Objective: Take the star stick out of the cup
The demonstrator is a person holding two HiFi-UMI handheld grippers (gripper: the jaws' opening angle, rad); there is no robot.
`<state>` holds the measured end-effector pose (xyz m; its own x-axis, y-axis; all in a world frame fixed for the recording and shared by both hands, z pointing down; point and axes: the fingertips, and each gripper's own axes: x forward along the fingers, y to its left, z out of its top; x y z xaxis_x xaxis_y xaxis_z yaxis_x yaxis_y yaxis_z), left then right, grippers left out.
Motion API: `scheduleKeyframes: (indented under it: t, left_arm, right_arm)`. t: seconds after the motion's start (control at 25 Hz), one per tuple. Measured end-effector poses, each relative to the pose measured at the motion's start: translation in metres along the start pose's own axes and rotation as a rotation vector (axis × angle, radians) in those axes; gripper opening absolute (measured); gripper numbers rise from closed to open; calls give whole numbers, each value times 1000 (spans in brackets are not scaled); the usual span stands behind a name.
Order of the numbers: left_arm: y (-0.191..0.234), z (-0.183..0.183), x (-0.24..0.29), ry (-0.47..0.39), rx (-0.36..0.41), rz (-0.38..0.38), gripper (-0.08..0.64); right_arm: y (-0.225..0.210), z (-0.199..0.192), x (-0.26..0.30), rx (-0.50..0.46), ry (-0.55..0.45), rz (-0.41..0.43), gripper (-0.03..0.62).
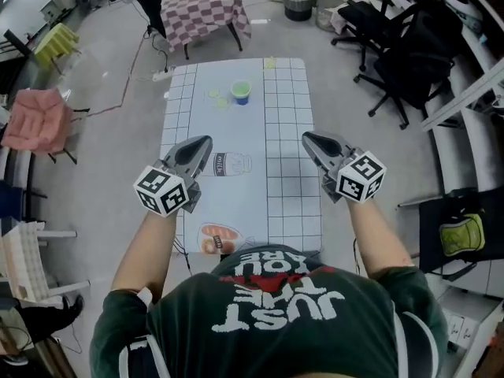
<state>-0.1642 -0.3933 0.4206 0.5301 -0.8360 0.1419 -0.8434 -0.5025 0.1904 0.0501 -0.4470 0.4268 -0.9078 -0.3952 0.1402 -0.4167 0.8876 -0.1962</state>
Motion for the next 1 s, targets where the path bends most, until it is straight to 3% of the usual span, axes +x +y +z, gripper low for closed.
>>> scheduleKeyframes:
  t: [0.2,0.4,0.8,1.0]
  left_arm:
    - [61,-4,49,62,50,-50,-5]
    - [96,-21,101,115,96,-59,-5]
    - [128,-68,216,308,373,-127,72]
    - [134,-89,257,384,445,-164,74]
  right_arm:
    - [-18,-9,47,3,30,-76,34]
    - [-42,-21,79,-7,54,-76,34]
    - [-103,-54,131,24,66,-62,34]
    - [-124,-72,150,53,68,-54,34]
